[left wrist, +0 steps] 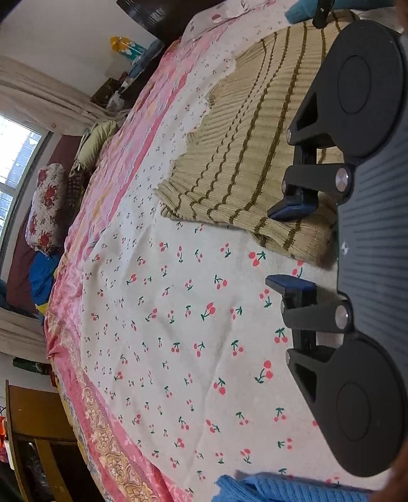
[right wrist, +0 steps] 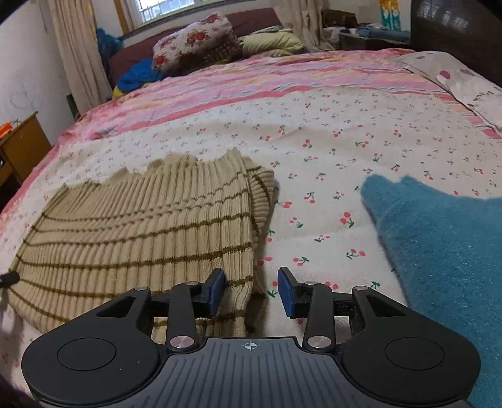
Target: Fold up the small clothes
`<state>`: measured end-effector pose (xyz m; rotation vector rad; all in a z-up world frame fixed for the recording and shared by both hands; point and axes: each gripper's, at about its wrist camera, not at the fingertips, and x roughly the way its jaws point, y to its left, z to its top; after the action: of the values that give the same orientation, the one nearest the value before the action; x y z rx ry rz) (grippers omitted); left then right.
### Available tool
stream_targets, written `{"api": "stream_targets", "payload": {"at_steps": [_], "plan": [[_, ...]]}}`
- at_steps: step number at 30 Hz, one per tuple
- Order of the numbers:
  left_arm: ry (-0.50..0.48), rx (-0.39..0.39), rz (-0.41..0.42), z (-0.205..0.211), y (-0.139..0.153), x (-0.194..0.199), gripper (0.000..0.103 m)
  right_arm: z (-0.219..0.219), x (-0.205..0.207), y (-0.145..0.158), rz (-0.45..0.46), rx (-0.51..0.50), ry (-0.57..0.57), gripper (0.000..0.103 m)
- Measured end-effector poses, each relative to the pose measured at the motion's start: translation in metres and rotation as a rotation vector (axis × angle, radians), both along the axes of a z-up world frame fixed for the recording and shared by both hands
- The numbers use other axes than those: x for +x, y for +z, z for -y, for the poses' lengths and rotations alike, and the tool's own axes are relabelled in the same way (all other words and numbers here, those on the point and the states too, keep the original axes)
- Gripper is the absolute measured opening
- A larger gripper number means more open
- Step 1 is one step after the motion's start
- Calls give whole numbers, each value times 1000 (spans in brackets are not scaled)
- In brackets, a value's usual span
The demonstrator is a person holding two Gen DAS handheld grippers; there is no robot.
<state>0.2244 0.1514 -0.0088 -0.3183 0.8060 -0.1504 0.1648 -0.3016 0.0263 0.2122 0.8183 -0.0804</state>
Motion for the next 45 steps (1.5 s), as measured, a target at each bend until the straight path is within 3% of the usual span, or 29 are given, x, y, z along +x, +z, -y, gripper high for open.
{"api": "stream_targets", "payload": {"at_steps": [7,13,18,21,27,30,33,41,43,45], "plan": [[0,-72,5,-6,2,-13,45,-22,-2,16,37,-75,33,37],[-27,-86,13,-2,1,-18,45,-50,9,28,53,-82,90,37],[-4,-144,1,-3,-11,-22,45,-94,32,37,49,-73,204,37],[-5,-130,17,2,-11,-18,45,-126,50,37,34,-88,278,37],[11,-178,28,-1,-11,-12,44,-173,76,34,14,-76,351,37],[-11,-194,46,-4,-8,-8,44,-180,77,27,1,-71,369,37],[-38,-159,7,1,-14,8,45,-184,79,17,-23,-73,376,37],[-18,-193,30,2,-19,11,45,-191,93,17,-27,-58,388,37],[-23,-180,40,3,-18,9,43,-195,97,15,-32,-69,392,37],[-30,-182,44,3,-18,8,31,-197,99,14,-32,-71,396,37]]}}
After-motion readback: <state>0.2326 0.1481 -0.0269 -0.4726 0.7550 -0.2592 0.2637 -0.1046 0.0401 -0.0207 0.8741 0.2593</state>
